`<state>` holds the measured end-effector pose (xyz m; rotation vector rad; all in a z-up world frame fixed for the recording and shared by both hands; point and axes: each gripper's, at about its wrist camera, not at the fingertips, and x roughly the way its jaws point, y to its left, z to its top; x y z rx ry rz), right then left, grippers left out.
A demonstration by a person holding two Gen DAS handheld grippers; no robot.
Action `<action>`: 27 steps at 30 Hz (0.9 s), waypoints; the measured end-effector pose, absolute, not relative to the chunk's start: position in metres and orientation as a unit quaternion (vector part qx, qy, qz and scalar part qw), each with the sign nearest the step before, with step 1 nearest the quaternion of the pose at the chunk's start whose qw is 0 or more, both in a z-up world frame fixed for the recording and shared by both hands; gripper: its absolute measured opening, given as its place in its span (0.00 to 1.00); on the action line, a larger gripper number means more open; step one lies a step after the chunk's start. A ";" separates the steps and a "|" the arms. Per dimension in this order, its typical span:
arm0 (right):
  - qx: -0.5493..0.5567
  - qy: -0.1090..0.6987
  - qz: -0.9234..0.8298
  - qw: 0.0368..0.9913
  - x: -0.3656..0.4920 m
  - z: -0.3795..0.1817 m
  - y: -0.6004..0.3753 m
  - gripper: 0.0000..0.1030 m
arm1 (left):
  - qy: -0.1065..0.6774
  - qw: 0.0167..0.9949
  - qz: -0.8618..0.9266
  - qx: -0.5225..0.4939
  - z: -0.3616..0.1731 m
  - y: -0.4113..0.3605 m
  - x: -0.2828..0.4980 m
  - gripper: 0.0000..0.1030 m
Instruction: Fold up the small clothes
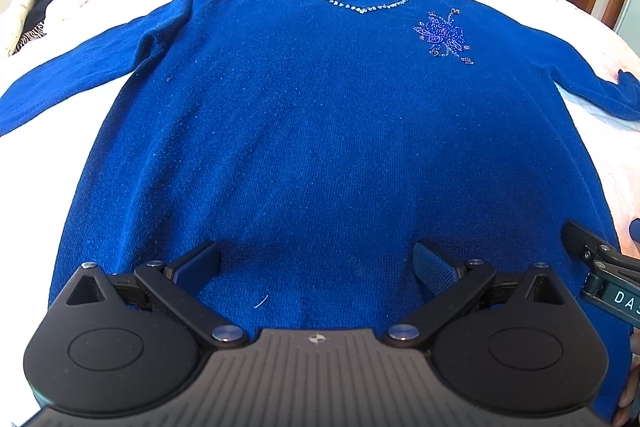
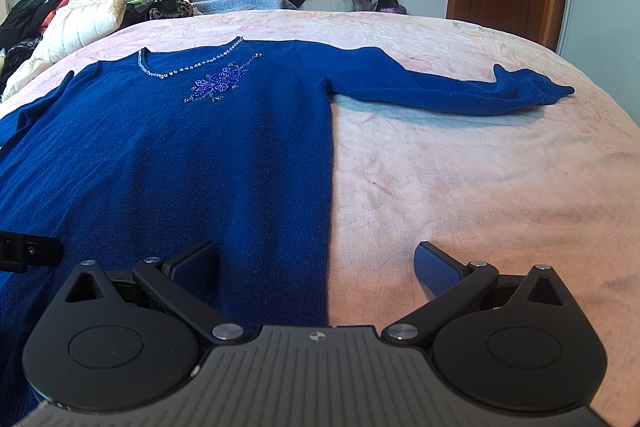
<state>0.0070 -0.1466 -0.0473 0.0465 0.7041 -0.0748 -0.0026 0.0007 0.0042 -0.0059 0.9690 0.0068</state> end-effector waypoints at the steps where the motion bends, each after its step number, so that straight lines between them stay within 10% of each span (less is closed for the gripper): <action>1: 0.023 0.345 -0.037 0.938 0.007 -0.047 -0.146 1.00 | 0.466 0.885 0.004 -0.003 0.004 0.000 -0.004 1.00; 27: 0.000 0.387 -0.029 0.922 0.028 -0.028 -0.145 1.00 | 0.448 0.894 0.000 0.003 0.001 0.000 0.022 1.00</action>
